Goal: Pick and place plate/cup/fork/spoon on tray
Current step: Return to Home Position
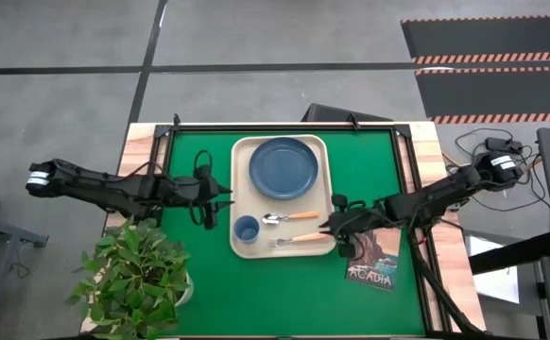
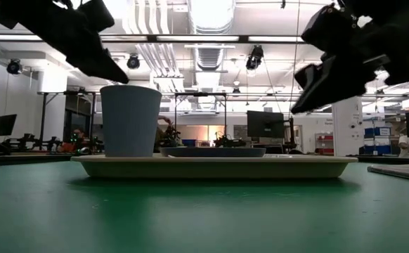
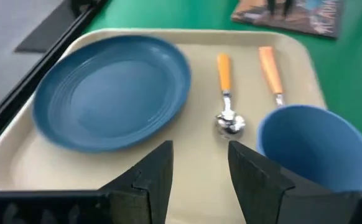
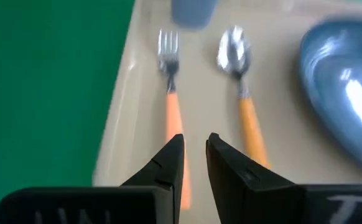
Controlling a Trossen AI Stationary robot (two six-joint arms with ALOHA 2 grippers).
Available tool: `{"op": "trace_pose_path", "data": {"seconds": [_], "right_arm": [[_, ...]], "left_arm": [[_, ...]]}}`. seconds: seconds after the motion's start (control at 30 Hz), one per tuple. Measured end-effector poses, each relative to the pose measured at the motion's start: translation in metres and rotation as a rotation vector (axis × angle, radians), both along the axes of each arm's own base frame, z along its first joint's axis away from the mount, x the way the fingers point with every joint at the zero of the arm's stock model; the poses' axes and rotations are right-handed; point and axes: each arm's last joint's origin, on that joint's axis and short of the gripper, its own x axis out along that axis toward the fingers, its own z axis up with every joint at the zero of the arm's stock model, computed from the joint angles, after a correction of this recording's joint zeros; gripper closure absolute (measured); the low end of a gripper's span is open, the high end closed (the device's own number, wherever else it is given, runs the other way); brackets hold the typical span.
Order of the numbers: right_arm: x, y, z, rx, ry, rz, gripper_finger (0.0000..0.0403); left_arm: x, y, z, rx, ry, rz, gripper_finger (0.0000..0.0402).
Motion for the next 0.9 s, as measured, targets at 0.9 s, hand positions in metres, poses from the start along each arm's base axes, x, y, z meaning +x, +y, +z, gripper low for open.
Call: {"op": "trace_pose_path", "data": {"seconds": [0.9], "right_arm": [[-0.109,-0.043,0.022,-0.145,-0.598,-0.011,0.0346]], "left_arm": [[-0.075,-0.001,-0.042,-0.019,-0.437,-0.222,0.0397]]}}
